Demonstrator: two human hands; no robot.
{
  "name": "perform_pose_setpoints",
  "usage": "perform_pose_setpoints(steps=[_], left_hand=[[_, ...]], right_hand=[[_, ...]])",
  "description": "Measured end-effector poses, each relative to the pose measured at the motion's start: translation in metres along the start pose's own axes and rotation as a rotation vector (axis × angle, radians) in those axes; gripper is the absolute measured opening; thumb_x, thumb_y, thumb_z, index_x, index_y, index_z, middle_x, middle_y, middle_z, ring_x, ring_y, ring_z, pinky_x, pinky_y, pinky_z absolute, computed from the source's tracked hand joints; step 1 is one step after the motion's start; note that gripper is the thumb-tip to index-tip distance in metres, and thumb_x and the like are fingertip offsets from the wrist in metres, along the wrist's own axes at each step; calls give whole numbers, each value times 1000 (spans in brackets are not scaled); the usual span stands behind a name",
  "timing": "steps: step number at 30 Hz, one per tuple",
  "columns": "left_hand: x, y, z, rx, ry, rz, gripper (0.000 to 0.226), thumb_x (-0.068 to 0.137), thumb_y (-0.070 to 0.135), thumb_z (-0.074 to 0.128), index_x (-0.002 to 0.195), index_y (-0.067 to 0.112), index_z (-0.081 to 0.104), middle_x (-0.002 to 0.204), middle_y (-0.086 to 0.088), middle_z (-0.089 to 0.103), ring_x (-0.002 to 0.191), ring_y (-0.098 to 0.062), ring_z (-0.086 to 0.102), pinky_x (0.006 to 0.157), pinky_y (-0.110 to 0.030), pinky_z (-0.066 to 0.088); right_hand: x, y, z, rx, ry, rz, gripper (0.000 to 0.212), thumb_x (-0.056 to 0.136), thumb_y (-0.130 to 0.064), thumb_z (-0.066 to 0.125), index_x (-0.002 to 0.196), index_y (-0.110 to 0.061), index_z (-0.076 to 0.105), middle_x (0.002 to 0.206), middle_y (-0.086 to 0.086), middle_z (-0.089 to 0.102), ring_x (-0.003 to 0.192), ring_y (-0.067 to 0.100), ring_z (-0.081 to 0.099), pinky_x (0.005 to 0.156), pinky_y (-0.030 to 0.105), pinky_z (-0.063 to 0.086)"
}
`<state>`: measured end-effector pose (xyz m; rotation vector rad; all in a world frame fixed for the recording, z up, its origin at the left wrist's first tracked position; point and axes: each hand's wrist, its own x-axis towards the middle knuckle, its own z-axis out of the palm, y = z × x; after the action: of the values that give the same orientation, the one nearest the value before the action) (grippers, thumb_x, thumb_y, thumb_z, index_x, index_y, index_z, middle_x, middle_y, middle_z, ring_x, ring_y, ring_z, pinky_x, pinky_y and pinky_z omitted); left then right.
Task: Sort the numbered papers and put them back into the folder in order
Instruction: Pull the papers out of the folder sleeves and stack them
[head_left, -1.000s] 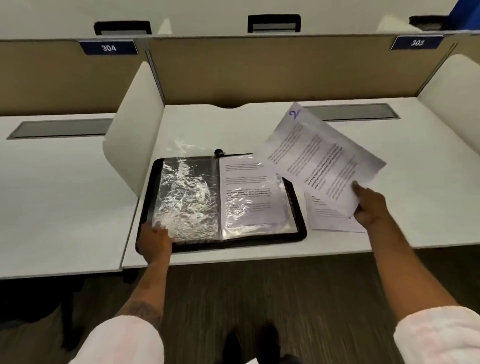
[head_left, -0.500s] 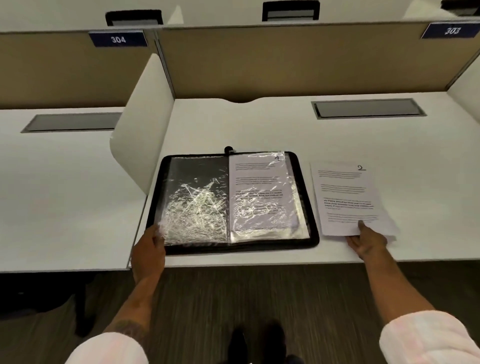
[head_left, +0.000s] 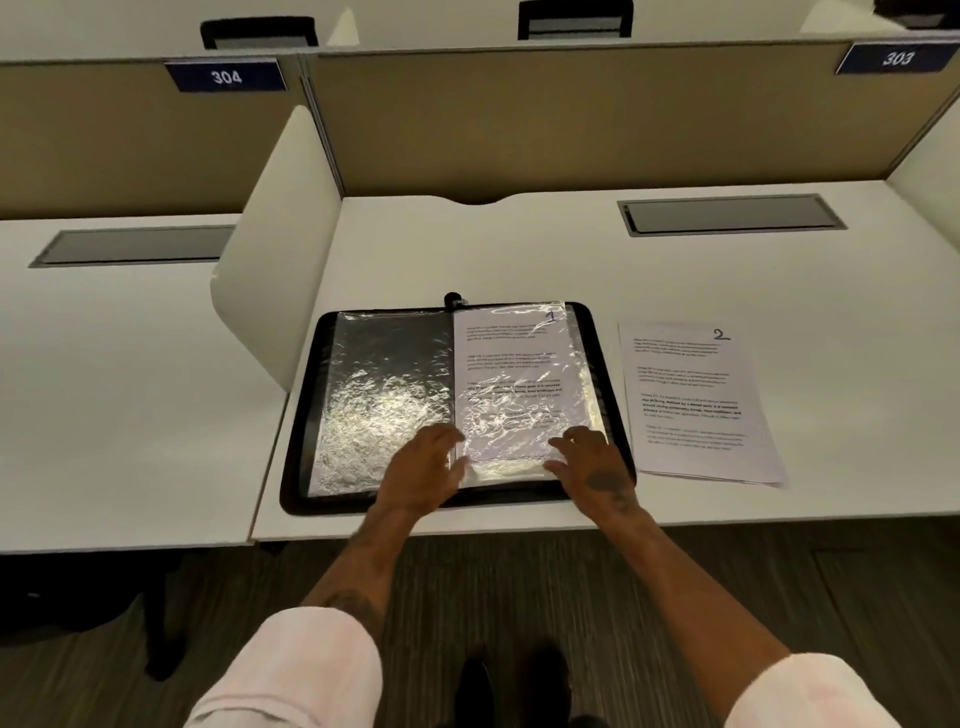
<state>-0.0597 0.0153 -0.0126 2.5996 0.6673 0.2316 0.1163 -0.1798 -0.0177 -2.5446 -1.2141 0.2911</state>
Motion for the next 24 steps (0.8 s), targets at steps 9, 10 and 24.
perform_pose_setpoints(steps=[9,10,24], left_hand=[[24,31,33,74,-321,85,47,85,55,65,115,20,61,122,4,55,111,-16,51,87,-36,48],[24,30,34,67,-310,76,46,84,55,66,115,20,62,122,4,55,111,-16,51,88,-36,48],[31,36,35,-2,-238,-19,25,100,32,47,105,17,67,108,-1,63,98,-22,60,82,-38,50]], right_hand=[[10,9,10,-341,-133,-99,28,94,-38,55,110,-19,67,110,4,62,104,24,55,88,39,39],[11,8,9,-345,-136,-110,26,95,-37,54,108,-19,67,108,3,63,103,24,56,87,39,38],[34,-6,-8,-335,53,-152,15,78,-34,78,78,-22,69,74,-2,65,69,22,64,75,39,47]])
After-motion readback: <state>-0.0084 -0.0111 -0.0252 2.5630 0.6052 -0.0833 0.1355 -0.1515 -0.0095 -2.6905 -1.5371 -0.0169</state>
